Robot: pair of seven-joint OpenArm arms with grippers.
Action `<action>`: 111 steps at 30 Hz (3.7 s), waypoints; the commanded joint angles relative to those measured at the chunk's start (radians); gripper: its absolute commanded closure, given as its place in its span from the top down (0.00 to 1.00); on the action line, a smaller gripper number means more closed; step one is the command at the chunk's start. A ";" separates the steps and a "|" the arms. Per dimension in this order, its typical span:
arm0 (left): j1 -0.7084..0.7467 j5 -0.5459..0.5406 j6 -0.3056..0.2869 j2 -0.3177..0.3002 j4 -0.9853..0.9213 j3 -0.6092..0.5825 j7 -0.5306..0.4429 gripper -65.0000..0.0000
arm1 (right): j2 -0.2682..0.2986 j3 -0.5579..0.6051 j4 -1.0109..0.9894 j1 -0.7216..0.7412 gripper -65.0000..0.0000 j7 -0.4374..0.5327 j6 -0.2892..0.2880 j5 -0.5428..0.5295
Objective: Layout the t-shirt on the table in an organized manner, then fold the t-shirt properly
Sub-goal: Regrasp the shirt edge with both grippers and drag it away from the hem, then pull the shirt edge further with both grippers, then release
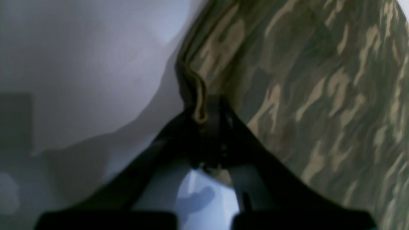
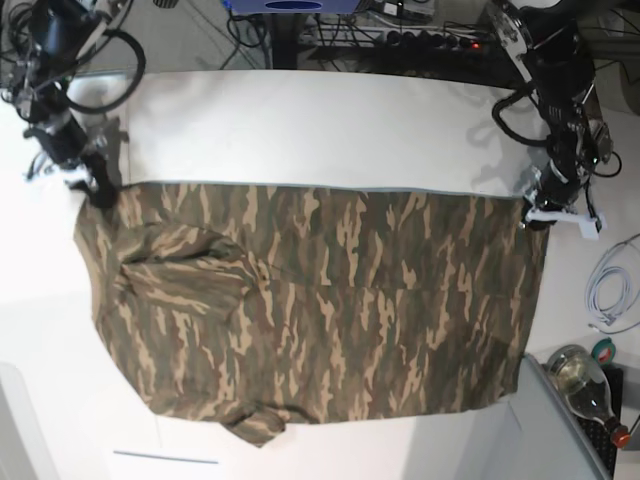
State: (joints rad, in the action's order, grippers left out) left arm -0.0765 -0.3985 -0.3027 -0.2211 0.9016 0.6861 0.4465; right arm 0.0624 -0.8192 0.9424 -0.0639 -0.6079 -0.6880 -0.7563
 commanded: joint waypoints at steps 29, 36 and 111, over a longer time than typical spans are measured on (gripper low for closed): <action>0.082 0.013 0.010 0.009 0.124 0.008 0.013 0.00 | -0.040 -0.085 -0.026 0.019 0.73 -0.040 0.044 0.090; 0.083 0.014 0.010 0.005 0.124 0.010 0.013 0.00 | -0.040 -0.085 -0.030 0.016 0.66 0.021 0.044 0.091; 0.350 0.009 0.010 0.021 0.385 0.053 0.107 0.00 | -0.054 -0.044 0.277 -0.247 0.00 -0.093 0.043 0.090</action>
State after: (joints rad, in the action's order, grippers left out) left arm 0.2729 -0.3855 -0.2913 -0.1852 1.2686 0.7322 0.5724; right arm -0.0025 -0.8593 1.2057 -0.3069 -0.7006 -0.6518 -0.6754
